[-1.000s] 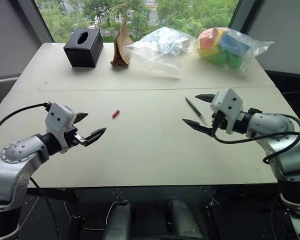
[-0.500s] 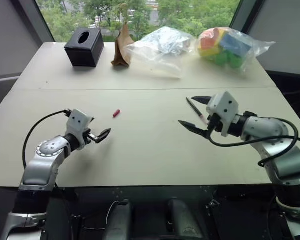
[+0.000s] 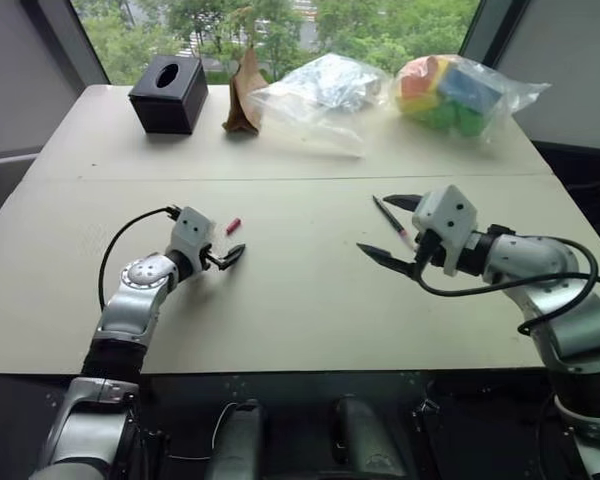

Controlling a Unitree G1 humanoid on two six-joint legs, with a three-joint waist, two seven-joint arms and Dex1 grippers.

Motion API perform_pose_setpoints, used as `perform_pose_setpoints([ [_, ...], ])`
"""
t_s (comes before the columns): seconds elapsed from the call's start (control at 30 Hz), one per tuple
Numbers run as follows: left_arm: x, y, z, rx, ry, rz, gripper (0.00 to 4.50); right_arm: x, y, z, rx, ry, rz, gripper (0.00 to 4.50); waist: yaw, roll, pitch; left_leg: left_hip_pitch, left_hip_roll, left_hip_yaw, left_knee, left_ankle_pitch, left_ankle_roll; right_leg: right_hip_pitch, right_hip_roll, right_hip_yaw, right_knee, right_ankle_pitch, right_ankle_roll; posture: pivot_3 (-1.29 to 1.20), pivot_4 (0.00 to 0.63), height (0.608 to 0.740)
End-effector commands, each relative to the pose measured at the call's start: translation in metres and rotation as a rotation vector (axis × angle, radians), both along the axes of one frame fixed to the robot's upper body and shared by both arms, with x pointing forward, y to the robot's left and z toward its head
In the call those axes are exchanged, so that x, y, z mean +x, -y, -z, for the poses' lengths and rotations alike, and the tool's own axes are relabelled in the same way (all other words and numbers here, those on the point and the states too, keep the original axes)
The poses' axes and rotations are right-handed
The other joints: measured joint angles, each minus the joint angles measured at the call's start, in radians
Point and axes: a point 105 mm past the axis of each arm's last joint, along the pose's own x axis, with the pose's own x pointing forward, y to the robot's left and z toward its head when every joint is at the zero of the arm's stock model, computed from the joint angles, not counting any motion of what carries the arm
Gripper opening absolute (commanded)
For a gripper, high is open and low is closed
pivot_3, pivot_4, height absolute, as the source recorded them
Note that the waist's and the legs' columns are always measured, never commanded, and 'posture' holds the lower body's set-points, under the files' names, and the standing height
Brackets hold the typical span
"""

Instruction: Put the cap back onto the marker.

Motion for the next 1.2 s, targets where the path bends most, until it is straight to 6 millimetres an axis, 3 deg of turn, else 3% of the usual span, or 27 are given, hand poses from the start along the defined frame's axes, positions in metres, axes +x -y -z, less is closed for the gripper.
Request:
perform_pose_setpoints([
  [0.03,0.006,0.002,0.001,-0.015,0.004,-0.009,4.46,-0.003,-0.002,-0.016,-0.016,0.066,-0.018,4.5,0.003,0.0,0.0,0.0,0.0,0.0,0.0,0.0,0.0,0.0,0.0,0.0,0.0,0.0,0.0,0.0,0.15,0.74],
  [0.53,0.024,0.015,0.012,-0.044,-0.043,-0.023,4.46,-0.003,0.001,-0.021,-0.03,0.085,-0.003,4.5,0.021,0.0,-0.001,0.001,-0.001,0.0,0.002,0.0,0.0,0.003,-0.001,0.0,0.0,0.001,0.002,0.0,0.15,0.74],
  [0.63,0.025,0.017,0.015,-0.065,-0.059,-0.03,3.57,-0.002,0.002,-0.021,-0.03,0.087,0.002,4.5,0.022,0.0,-0.001,0.001,-0.001,0.0,0.002,0.0,0.0,0.003,-0.001,0.0,0.0,0.001,0.002,0.0,0.15,0.74],
  [0.87,0.025,0.021,0.021,-0.077,-0.095,-0.024,0.03,-0.001,0.006,-0.021,-0.038,0.091,0.019,4.5,0.017,0.001,-0.001,0.003,-0.001,0.0,0.002,0.0,0.0,0.004,0.0,0.0,0.0,0.002,0.001,0.0,0.15,0.74],
  [1.07,0.025,0.018,0.02,-0.064,-0.103,-0.009,0.03,-0.001,0.006,-0.019,-0.026,0.09,0.042,4.5,0.016,0.002,-0.002,0.003,-0.001,0.0,0.002,0.0,0.0,0.005,0.0,0.0,0.0,0.002,0.001,0.0,0.15,0.74],
  [1.2,0.022,0.023,0.005,-0.074,-0.062,0.052,0.03,0.002,0.007,-0.014,0.023,0.075,0.065,4.5,0.012,0.002,-0.002,0.003,0.0,0.0,0.002,0.0,0.0,0.005,0.0,0.0,0.0,0.002,0.001,0.0,0.15,0.74],
])
